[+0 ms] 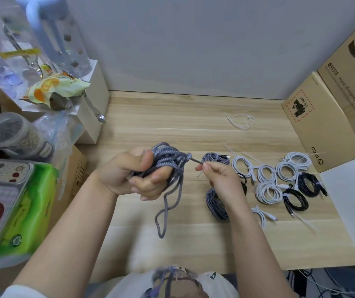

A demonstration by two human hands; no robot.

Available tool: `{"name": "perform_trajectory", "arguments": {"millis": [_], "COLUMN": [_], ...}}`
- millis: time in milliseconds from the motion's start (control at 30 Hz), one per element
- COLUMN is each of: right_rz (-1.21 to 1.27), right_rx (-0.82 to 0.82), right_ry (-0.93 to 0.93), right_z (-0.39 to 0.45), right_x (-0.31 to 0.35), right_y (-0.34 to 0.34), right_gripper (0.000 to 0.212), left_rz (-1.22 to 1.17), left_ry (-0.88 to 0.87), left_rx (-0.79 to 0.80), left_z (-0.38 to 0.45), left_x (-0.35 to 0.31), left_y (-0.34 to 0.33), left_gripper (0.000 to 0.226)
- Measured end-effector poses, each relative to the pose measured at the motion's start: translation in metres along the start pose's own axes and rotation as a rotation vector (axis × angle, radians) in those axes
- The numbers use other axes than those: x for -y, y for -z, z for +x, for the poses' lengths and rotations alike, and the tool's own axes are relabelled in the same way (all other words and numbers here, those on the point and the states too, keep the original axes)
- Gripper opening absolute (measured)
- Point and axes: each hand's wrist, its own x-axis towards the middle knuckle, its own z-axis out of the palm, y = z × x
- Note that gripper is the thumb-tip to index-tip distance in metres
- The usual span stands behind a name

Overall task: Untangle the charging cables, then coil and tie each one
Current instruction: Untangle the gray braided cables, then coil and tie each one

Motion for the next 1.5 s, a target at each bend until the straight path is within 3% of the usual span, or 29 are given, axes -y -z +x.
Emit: {"name": "perform_trajectory", "arguments": {"millis": [133, 233, 333, 400, 500, 567, 633, 733, 800, 867, 933, 967, 1100, 1300, 1500], "right_rz": [-0.088, -0.209, -0.307, -0.289, -0.314, -0.229, 0.025, 0.571, 0.742, 0.744, 0.658, 0.632, 0.774, 0.984, 1.037], "right_rx": [-0.058, -0.105, -0.212, -0.228, -0.075, 0.052, 0.103, 0.282, 0.406, 0.466, 0.472, 0.448, 0.343, 0.341, 0.404], "right_ry": [-0.065, -0.135, -0.236, -0.235, -0.118, 0.001, 0.084, 0.076, 0.027, 0.017, 0.038, 0.027, -0.098, -0.2, -0.167], "right_z": [0.007, 0.012, 0.011, 0.007, 0.01, 0.01, 0.008, -0.002, -0.009, -0.015, -0.017, -0.018, -0.016, -0.016, -0.014], "right_x": [-0.009, -0.014, -0.022, -0.028, -0.035, -0.031, -0.016, 0.012, 0.026, 0.033, 0.037, 0.038, 0.038, 0.036, 0.031], "right_y": [-0.007, -0.01, -0.005, -0.004, -0.014, -0.02, -0.02, -0.011, -0.01, -0.012, -0.018, -0.02, -0.019, -0.008, -0.004], "right_gripper": [0.026, 0.025, 0.021, 0.019, 0.017, 0.027, 0.039, 0.044, 0.053, 0.056, 0.023, 0.018, 0.022, 0.011, 0.047], "left_rz": [0.137, 0.181, 0.281, 0.273, 0.149, 0.133, 0.143, 0.073, 0.055, 0.043, 0.002, -0.025, -0.311, -0.734, -0.709], "left_ry": [0.239, 0.349, 0.317, 0.253, 0.13, 0.101, 0.105, 0.083, 0.064, 0.052, 0.023, 0.0, -0.162, -0.408, -0.421], "left_rx": [-0.06, 0.022, 0.165, 0.097, -0.058, -0.115, -0.135, -0.124, -0.134, -0.134, -0.103, -0.089, -0.073, -0.307, -0.476], "left_z": [-0.001, -0.002, -0.004, -0.003, 0.001, 0.006, 0.011, 0.012, 0.013, 0.014, 0.015, 0.015, 0.013, 0.001, 0.002], "left_x": [0.005, 0.002, -0.011, -0.018, -0.018, -0.015, -0.011, -0.006, -0.005, -0.005, -0.005, -0.005, -0.005, -0.003, 0.001], "left_y": [-0.005, -0.009, -0.012, -0.013, -0.012, -0.009, -0.009, -0.008, -0.006, -0.005, -0.005, -0.004, -0.002, 0.011, 0.011], "left_gripper": [0.024, 0.025, 0.028, 0.025, 0.023, 0.025, 0.027, 0.028, 0.029, 0.029, 0.03, 0.031, 0.036, 0.038, 0.038]}}
